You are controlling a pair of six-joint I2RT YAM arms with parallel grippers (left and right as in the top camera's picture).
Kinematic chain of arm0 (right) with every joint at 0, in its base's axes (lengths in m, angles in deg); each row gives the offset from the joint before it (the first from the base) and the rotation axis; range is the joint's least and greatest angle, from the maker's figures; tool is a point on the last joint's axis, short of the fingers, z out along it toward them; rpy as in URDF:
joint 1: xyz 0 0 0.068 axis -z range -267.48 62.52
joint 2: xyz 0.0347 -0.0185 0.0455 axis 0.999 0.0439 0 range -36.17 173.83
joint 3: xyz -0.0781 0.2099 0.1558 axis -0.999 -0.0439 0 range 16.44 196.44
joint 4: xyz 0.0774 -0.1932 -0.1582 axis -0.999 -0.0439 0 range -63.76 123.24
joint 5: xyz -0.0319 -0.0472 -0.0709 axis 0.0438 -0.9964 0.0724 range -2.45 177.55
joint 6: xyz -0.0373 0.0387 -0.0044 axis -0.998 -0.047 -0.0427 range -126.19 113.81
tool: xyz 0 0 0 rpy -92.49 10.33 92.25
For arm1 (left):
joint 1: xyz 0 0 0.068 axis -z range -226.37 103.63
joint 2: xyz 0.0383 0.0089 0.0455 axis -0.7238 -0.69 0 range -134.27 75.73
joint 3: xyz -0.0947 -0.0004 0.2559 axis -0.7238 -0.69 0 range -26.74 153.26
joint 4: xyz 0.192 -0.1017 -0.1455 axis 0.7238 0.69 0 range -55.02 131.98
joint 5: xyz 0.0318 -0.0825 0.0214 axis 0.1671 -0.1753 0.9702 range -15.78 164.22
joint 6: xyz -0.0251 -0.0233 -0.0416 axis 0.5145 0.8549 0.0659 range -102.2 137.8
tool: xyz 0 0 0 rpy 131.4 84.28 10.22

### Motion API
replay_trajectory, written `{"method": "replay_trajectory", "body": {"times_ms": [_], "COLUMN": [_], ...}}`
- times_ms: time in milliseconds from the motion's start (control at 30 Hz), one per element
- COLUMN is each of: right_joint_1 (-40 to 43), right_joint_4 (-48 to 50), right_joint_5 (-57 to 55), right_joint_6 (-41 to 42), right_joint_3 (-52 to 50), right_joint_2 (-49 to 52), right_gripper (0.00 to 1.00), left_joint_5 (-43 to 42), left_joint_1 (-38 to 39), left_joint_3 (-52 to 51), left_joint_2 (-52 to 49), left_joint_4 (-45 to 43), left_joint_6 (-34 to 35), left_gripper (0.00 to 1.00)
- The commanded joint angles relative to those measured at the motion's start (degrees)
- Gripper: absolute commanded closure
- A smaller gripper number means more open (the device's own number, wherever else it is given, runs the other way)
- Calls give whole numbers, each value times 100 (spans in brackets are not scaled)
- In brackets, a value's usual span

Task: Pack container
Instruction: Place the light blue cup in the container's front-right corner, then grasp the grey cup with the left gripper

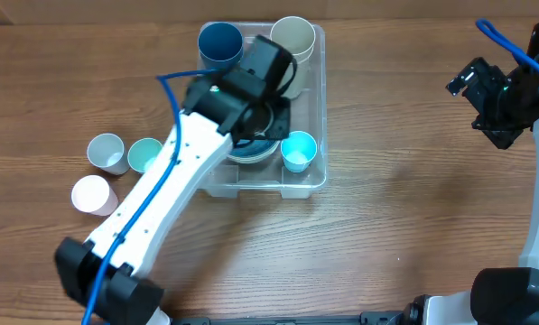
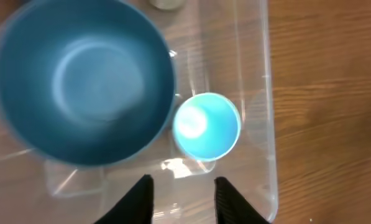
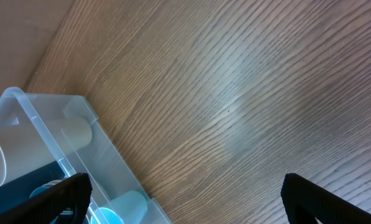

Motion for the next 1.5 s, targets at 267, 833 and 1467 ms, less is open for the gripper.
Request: {"method": "replay_trajectory", "body": {"times_ms": [267, 833, 1467], "right_joint_1": [7, 7, 7], "right_joint_4": [22, -22, 7], "right_joint_5": [9, 9, 9], "right_joint_6": [4, 4, 7], "right_joint_3": [184, 184, 184], "right_joint_2": [-61, -61, -61], "right_gripper": [0, 0, 0], "left_joint_5": [1200, -916, -772], "left_joint_1": [-2778, -5860, -5862], "left_joint_3": [94, -914, -1045], "left_joint_2": [507, -332, -1502], "left_joint_4": [2151, 586, -271], "left_joint_6": [461, -1362, -1810], "left_gripper": [46, 61, 78]}}
